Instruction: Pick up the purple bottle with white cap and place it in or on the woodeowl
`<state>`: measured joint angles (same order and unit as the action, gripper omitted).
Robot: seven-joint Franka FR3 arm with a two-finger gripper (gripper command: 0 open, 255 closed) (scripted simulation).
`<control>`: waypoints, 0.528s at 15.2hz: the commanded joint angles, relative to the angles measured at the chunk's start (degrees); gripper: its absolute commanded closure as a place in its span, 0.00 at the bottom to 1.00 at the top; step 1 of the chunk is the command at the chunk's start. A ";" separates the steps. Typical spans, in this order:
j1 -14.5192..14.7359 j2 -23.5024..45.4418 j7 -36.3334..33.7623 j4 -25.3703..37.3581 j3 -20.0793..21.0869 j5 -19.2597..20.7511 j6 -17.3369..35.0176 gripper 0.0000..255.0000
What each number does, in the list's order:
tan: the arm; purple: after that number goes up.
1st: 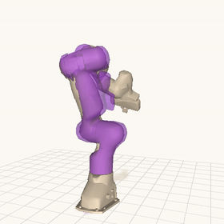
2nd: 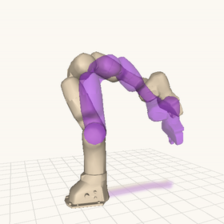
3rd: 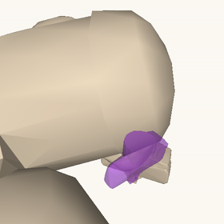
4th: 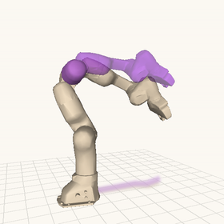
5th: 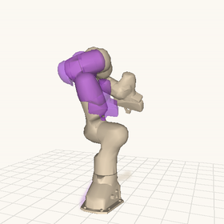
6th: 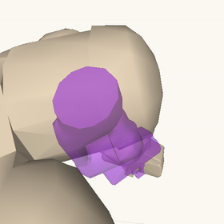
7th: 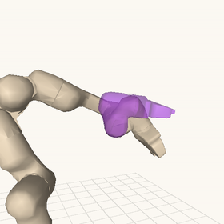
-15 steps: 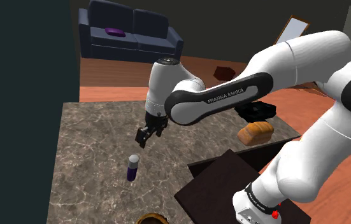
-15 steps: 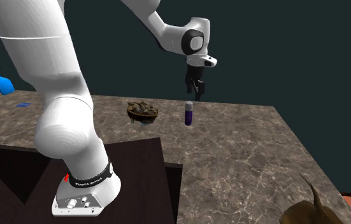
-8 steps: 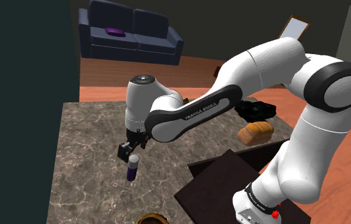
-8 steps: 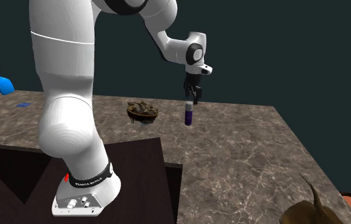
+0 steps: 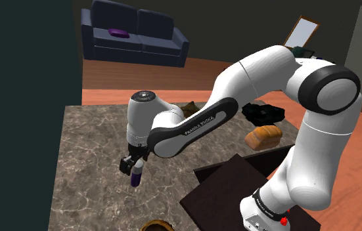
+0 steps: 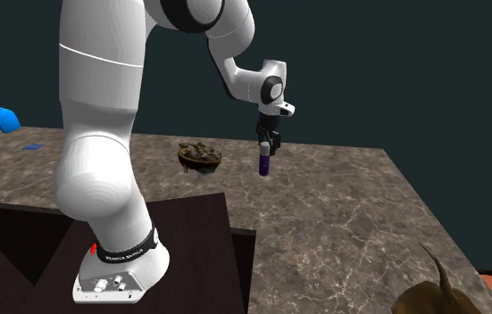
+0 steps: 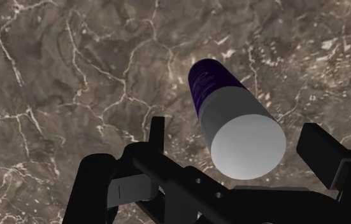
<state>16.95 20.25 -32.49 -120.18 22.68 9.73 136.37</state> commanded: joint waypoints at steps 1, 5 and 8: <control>0.10 0.34 -0.14 0.12 -0.09 0.19 0.23 0.00; 0.10 0.34 -0.14 0.12 -0.09 0.19 0.23 0.00; 0.10 0.33 -0.13 0.11 -0.09 0.18 0.23 1.00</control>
<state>17.05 20.59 -32.62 -120.06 22.59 9.92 136.59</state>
